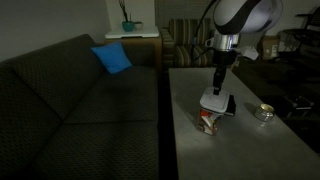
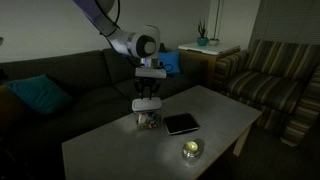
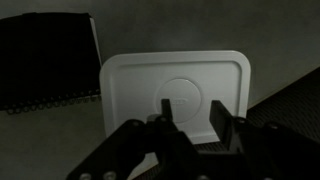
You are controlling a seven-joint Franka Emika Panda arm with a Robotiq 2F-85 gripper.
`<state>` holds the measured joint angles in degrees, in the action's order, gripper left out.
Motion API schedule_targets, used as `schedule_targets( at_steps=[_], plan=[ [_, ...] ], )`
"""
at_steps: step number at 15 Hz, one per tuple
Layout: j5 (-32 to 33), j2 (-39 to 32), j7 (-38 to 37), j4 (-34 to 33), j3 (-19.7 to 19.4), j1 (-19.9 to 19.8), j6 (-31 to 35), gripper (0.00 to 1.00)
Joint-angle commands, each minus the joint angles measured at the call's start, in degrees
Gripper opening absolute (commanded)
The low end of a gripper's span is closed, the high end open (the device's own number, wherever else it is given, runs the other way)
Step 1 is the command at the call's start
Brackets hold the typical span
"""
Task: Take the lid off the storage container and put it on the table
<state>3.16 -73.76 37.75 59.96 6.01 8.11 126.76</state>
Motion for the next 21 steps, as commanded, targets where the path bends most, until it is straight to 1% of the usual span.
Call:
schedule_targets(
  at_steps=[1,3,4,11,14,15,16,21],
  plan=[
    [-0.09,-1.57,-1.42,-1.04,-0.84,-0.06,4.65,0.14],
    [0.11,-2.00,-2.06,-1.40,-1.16,0.52,5.65,0.02],
    [0.15,-2.08,-2.24,-1.41,-1.15,0.67,5.85,0.00],
    [0.28,-2.97,-2.80,-1.47,-1.40,1.67,5.71,0.00],
    [0.25,-4.44,-3.59,-2.18,-1.56,1.86,5.83,0.00],
    [2.00,-5.56,-4.83,-3.20,-0.14,1.08,5.65,0.00],
    [1.93,-6.45,-4.94,-4.35,0.23,1.05,5.20,0.00],
    [2.96,-8.96,-4.85,-7.87,0.79,1.56,1.09,0.00]
  ],
)
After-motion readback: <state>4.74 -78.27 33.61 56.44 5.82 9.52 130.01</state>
